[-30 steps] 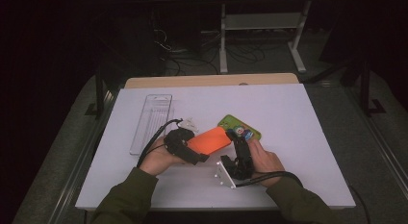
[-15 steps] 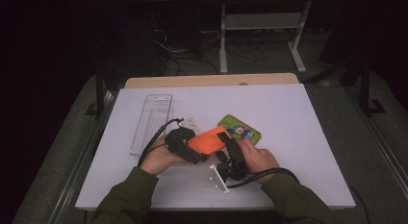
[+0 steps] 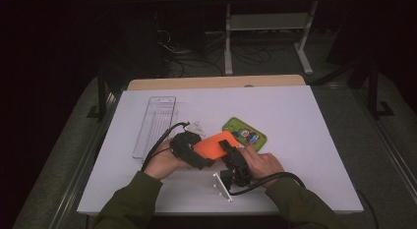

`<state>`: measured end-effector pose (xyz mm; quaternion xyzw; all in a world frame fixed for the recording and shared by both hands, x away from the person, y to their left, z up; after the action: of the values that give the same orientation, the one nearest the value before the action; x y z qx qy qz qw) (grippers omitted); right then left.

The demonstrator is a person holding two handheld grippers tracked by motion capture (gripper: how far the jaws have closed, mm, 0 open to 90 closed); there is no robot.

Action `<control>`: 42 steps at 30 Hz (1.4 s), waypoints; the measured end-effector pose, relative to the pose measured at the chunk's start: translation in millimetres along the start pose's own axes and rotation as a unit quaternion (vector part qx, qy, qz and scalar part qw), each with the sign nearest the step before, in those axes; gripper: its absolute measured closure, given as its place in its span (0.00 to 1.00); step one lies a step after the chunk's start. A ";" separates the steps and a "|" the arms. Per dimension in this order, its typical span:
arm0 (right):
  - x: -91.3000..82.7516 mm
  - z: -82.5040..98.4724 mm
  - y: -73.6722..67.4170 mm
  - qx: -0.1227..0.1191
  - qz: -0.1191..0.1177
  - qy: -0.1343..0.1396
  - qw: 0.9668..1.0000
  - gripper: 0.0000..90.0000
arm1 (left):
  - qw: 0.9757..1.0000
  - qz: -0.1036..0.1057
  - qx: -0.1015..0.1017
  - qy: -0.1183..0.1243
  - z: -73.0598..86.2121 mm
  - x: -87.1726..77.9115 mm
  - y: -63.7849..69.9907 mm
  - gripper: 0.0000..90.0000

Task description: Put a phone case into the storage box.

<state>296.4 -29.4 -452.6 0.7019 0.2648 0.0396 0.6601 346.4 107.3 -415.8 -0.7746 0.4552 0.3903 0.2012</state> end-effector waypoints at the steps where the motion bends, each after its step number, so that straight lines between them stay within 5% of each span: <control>1: 0.0 0.2 -0.5 -0.003 0.001 0.000 1.000 0.56 | 1.000 -0.001 0.001 0.000 0.1 0.0 -0.2 0.18; 18: -0.6 -3.4 -4.0 -0.020 0.004 0.004 1.000 0.81 | 1.000 -0.002 0.002 -0.005 1.3 0.2 -0.6 0.18; 28: -0.2 -4.4 -5.6 -0.028 0.006 -0.004 1.000 0.86 | 1.000 0.003 -0.005 -0.010 2.6 0.5 -1.5 0.18; 29: -0.5 -4.4 -5.3 -0.027 0.006 -0.004 1.000 0.87 | 1.000 0.008 -0.021 0.002 2.1 2.0 -0.4 0.18; 35: -2.0 -4.5 -3.1 -0.021 0.014 -0.006 1.000 0.91 | 1.000 0.016 -0.017 0.008 2.2 1.2 -1.8 0.16; 40: -2.1 -3.1 -1.8 -0.008 0.012 -0.006 1.000 0.92 | 0.999 0.013 -0.031 0.041 -0.4 -4.1 -0.9 0.10; 42: -1.5 -2.7 -2.5 -0.006 0.009 -0.005 1.000 0.92 | 0.998 0.028 -0.033 0.043 -0.2 -5.8 -1.7 0.05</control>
<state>293.2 -27.6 -454.3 0.7004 0.2546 0.0434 0.6654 346.3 111.2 -411.1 -0.7839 0.4721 0.3765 0.1446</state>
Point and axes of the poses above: each handheld gripper's, and its own axes: x roughly forward along the jaws, z roughly out of its underside, y roughly to its right, the point moved 4 cm from there along x, roughly forward along the jaws, and after that the axes turned 6 degrees about -z, right-handed, at the moved point
